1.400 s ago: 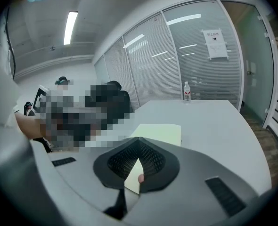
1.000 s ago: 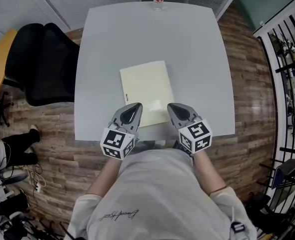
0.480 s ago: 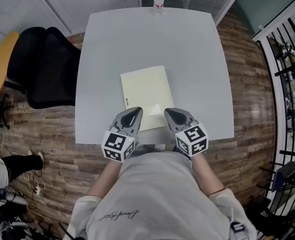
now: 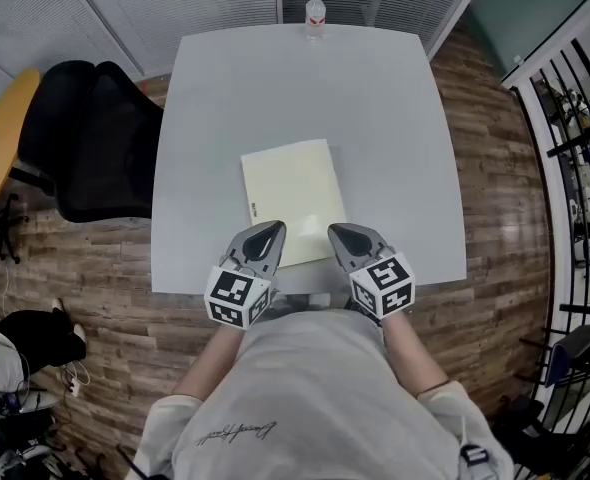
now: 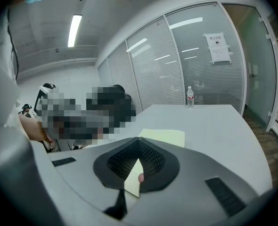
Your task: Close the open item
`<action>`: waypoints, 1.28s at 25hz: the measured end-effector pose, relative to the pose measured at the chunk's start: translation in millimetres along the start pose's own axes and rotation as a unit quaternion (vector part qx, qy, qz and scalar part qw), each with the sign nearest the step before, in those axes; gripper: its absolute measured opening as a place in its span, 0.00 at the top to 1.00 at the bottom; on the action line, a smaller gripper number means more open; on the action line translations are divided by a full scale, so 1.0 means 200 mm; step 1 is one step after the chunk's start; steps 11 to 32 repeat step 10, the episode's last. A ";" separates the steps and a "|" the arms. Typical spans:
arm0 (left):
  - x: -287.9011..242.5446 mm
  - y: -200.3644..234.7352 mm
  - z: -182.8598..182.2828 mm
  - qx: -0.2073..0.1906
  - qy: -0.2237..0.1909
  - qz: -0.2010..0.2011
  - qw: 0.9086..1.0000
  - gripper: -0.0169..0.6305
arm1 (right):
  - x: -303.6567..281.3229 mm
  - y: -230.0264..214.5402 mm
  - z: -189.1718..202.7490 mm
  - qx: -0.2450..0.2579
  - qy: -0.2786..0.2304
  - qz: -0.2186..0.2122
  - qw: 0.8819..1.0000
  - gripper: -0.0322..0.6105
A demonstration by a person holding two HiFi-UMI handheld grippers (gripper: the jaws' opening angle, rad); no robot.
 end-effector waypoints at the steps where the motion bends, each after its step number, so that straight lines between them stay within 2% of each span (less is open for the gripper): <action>1: 0.00 0.00 0.00 0.000 0.000 0.000 1.000 0.96 | 0.00 0.00 0.00 0.000 0.000 0.000 1.000 0.93; 32: 0.02 -0.01 -0.01 -0.001 -0.001 0.003 1.000 0.96 | 0.02 0.02 0.00 0.001 0.001 0.003 1.000 0.93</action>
Point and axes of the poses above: the fingertips, and each gripper's own axes: x backward along the fingers, y to its left, z out of its underside, the point moved 9 cm from there along x, backward along the fingers, and after that the axes turned 1 degree about x, right-handed, at the moved point
